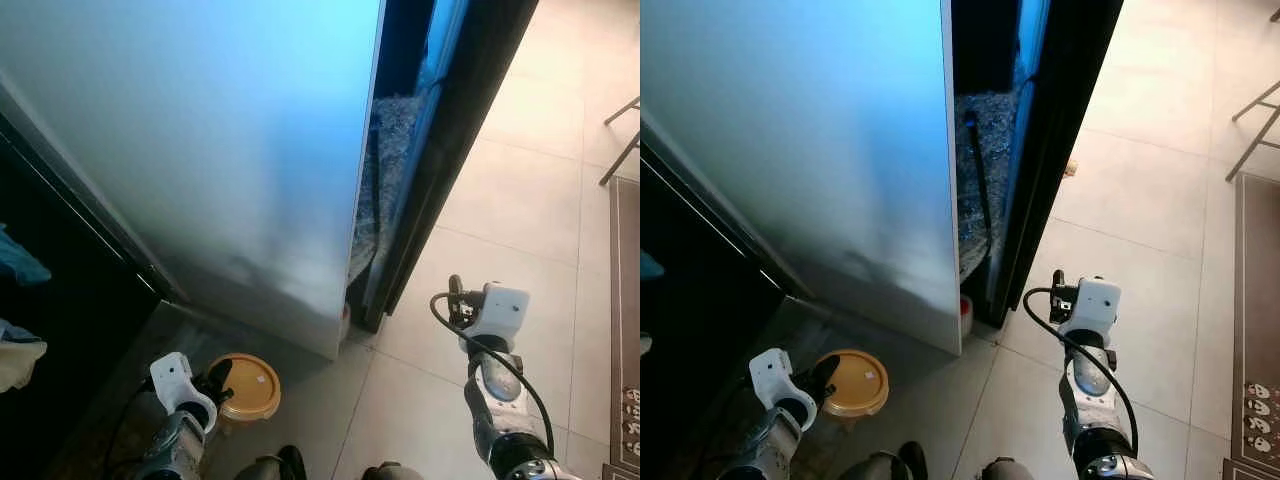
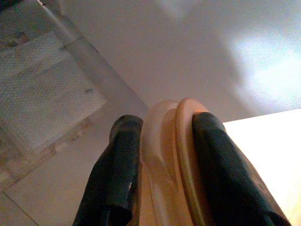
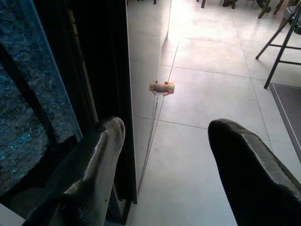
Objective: Restocking fridge
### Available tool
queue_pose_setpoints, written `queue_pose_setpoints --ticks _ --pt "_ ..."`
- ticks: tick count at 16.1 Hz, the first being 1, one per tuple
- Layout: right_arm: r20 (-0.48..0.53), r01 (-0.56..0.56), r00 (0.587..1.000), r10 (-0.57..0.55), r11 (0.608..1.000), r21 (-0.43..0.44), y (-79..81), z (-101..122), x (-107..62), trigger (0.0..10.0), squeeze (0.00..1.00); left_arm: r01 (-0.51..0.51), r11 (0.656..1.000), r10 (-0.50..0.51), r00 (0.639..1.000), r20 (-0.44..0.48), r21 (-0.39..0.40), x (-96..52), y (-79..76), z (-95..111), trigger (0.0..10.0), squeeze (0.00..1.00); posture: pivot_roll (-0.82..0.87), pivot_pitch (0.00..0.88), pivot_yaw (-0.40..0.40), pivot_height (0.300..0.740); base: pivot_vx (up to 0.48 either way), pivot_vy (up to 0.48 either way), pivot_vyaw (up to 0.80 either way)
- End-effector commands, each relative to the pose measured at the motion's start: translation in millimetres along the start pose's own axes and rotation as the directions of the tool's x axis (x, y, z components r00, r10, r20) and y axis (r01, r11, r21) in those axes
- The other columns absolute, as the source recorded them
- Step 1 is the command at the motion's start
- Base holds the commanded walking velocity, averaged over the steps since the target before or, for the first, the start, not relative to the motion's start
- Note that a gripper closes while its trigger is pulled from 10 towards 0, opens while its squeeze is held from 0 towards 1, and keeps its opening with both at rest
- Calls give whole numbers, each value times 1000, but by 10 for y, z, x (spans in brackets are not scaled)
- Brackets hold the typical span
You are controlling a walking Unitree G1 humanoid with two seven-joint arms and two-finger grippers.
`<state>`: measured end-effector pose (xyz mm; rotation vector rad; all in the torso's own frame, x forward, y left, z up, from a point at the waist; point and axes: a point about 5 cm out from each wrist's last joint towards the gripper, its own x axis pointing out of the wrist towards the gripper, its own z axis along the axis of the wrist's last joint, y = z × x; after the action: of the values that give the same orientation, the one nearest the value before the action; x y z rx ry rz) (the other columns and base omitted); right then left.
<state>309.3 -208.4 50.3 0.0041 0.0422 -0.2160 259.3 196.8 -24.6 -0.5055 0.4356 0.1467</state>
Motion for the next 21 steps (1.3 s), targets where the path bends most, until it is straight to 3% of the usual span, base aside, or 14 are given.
queue_pose_setpoints --ticks 1,11,13,21 --pt "-35 9 999 -9 1000 3 -13 -63 -29 10000 0 -31 999 31 999 -31 -6 -49 80 -83 10000 0 -49 209 53 740 0 0 -800" --pt "-38 -5 999 6 1000 10 26 -63 -25 10000 0 -27 1000 27 999 -35 -5 -51 76 -91 10000 0 -48 199 52 740 0 0 -41" --pt "-39 -15 999 15 1000 8 35 -63 -23 10000 0 -28 1000 28 999 -35 -4 -51 77 -91 10000 0 -48 201 52 740 242 0 -775" --pt "-48 -29 998 30 1000 10 59 -88 -43 10000 0 -25 1000 24 999 -38 -7 -53 66 -105 10000 0 -46 208 51 740 255 0 0"
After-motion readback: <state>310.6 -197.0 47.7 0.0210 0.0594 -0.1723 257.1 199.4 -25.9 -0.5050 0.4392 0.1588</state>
